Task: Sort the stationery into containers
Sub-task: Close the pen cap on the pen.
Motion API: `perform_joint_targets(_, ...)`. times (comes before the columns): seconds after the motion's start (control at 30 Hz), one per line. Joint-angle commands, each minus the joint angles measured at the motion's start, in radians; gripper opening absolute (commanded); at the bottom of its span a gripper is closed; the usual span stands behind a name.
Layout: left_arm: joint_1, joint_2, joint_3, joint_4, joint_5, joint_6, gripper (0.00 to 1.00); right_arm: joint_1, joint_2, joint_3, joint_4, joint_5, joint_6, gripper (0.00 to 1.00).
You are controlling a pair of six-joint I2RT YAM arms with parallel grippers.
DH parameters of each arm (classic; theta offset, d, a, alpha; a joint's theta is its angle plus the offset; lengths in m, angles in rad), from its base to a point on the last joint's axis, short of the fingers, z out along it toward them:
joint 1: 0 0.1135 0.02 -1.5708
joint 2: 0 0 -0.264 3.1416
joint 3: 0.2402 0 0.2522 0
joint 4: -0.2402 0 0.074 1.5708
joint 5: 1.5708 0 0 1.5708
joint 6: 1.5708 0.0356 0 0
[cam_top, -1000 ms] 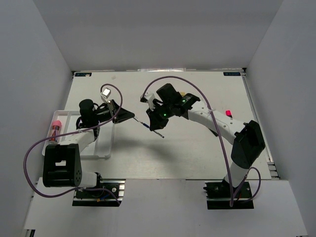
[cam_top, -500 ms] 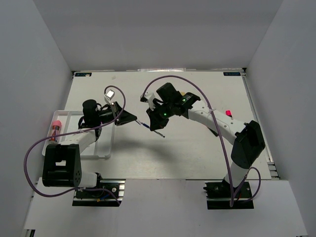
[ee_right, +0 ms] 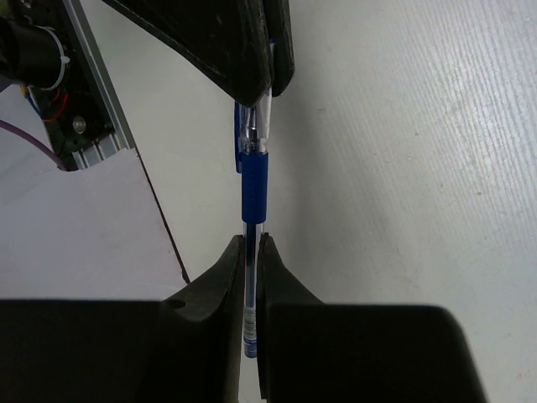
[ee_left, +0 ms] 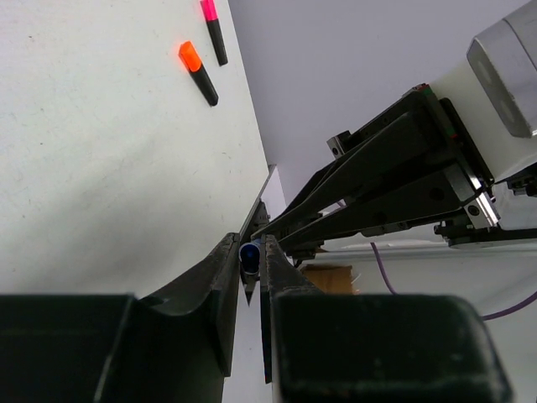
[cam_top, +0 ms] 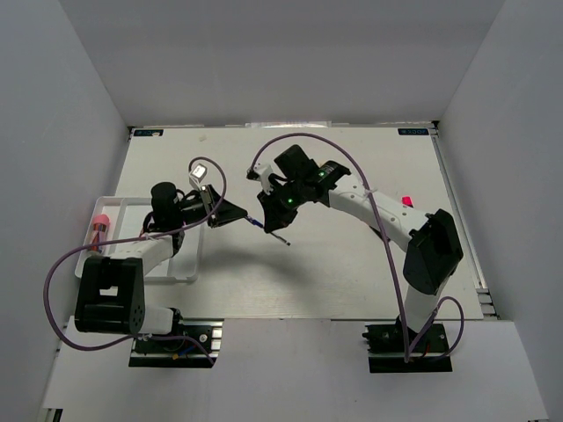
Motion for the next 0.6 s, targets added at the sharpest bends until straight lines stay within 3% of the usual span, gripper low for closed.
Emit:
perform_joint_targets(0.0, -0.026, -0.036, -0.039, 0.050, -0.002, -0.028, 0.00, -0.003, 0.004, 0.072, 0.057, -0.039, 0.026, 0.00)
perform_joint_targets(0.23, -0.060, -0.027, -0.035, -0.039, -0.008, 0.036, 0.00, -0.006, 0.035, 0.126, 0.046, -0.066, 0.032, 0.00)
perform_joint_targets(0.57, -0.103, 0.010, -0.073, 0.013, -0.035, -0.018, 0.00, -0.004, 0.093, 0.162, 0.046, -0.093, 0.054, 0.00)
